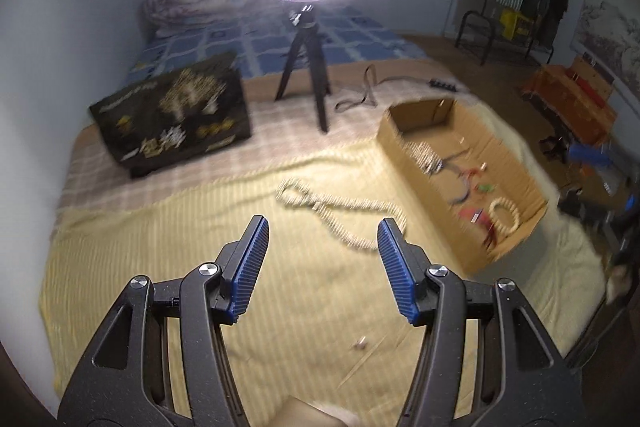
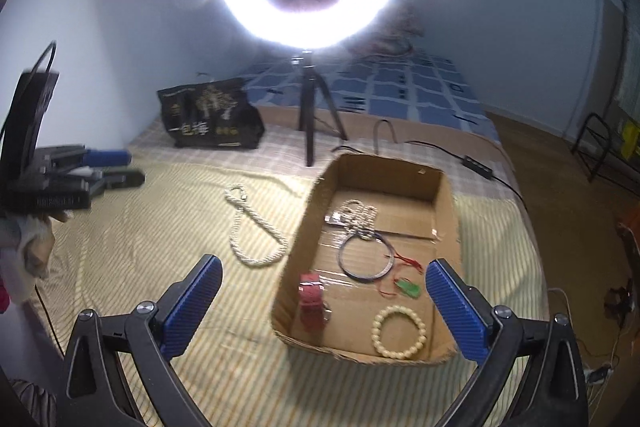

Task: Organize jewelry
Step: 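Move both grippers back to the pearl earring and braided necklace, then grasp the pearl stud earring with the left gripper while the right grasps the braided pearl necklace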

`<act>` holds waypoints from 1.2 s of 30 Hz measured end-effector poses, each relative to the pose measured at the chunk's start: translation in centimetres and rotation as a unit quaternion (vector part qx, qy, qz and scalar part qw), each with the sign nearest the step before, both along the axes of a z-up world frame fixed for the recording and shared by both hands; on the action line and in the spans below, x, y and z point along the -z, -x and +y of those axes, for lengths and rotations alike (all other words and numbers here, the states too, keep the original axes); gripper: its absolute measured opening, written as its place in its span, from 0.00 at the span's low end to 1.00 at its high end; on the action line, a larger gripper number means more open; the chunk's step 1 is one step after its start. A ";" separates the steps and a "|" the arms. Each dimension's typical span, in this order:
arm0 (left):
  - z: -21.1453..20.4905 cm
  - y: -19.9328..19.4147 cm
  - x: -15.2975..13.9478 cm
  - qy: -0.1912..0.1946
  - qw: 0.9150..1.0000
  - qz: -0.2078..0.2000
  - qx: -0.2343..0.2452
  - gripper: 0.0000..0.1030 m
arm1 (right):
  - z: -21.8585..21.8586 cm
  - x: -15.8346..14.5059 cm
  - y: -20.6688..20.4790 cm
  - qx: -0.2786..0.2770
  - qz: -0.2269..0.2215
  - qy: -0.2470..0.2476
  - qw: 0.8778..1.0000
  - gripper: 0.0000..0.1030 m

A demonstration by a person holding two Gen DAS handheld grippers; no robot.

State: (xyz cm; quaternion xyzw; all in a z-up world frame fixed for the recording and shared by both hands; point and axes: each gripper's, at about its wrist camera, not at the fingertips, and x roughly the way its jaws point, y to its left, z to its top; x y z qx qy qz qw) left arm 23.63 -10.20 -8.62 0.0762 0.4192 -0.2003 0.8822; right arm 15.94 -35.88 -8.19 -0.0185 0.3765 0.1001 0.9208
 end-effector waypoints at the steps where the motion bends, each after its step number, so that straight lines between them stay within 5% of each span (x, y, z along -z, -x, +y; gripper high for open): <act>1: 0.4 0.3 0.4 -0.004 1.000 0.003 -0.001 0.56 | 0.6 -0.1 -0.3 -0.008 0.001 0.004 1.000 0.99; 12: 2.7 4.1 5.7 -0.005 0.998 0.057 0.001 0.56 | 3.8 1.3 -4.7 -0.071 0.082 -0.034 0.994 0.84; 22: 1.4 6.2 9.6 0.043 0.992 0.114 0.045 0.56 | 7.8 4.8 -8.7 -0.137 0.166 -0.053 0.975 0.53; 26: 0.8 6.3 11.0 0.051 0.989 0.127 0.050 0.43 | 9.7 7.5 -10.3 -0.150 0.213 -0.055 0.964 0.39; 36: 0.4 5.7 12.6 0.049 0.989 0.127 0.054 0.36 | 12.2 11.1 -13.1 -0.134 0.255 -0.021 0.958 0.29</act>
